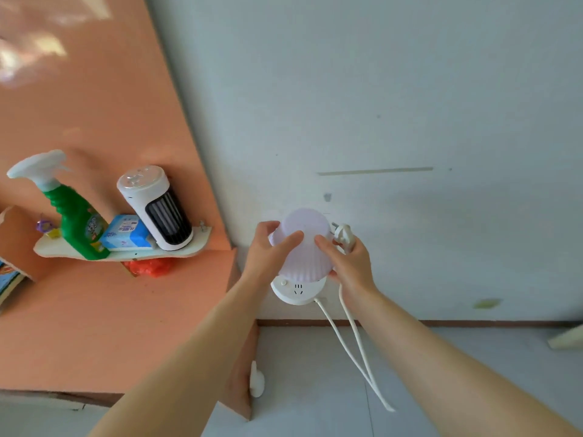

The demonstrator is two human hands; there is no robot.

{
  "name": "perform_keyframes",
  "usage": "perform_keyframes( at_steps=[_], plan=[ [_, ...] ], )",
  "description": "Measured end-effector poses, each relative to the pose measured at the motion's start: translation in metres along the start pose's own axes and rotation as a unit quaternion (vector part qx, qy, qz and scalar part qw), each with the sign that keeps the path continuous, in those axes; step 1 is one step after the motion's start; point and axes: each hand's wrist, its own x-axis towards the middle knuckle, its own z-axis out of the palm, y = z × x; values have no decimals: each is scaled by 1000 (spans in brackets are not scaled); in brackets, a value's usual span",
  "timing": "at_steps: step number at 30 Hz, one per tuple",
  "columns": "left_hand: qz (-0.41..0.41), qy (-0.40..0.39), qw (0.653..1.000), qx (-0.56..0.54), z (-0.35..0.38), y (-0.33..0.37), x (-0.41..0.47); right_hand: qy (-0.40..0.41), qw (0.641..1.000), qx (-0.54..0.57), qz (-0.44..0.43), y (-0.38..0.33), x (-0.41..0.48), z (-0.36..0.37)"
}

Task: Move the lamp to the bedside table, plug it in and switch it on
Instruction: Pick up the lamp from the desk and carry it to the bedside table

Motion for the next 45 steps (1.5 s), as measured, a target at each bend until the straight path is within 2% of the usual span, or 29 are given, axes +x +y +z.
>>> perform_keyframes(
  at_steps=[7, 14, 15, 20, 25, 30, 40, 45],
  plan=[
    [30, -99, 995, 13, 121, 33, -53, 89, 995, 23, -32, -26, -29, -134],
    [58, -220, 973, 41, 246, 46, -123, 186, 980, 55, -42, -30, -83, -275],
    [68, -258, 963, 50, 295, 49, -159, 229, 970, 68, -47, -29, -107, -330],
    [64, -303, 949, 56, 340, 47, -194, 266, 958, 85, -55, -21, -135, -382],
    [82, -400, 912, 45, 434, 56, -271, 365, 921, 100, -91, -28, -195, -491],
    [107, -469, 875, 59, 504, 68, -328, 433, 889, 92, -116, -33, -243, -562],
    [115, -597, 789, 90, 624, 79, -404, 571, 805, 114, -113, -33, -297, -664],
    [130, -661, 733, 91, 696, 77, -437, 627, 757, 138, -119, -34, -316, -717]
  ],
)
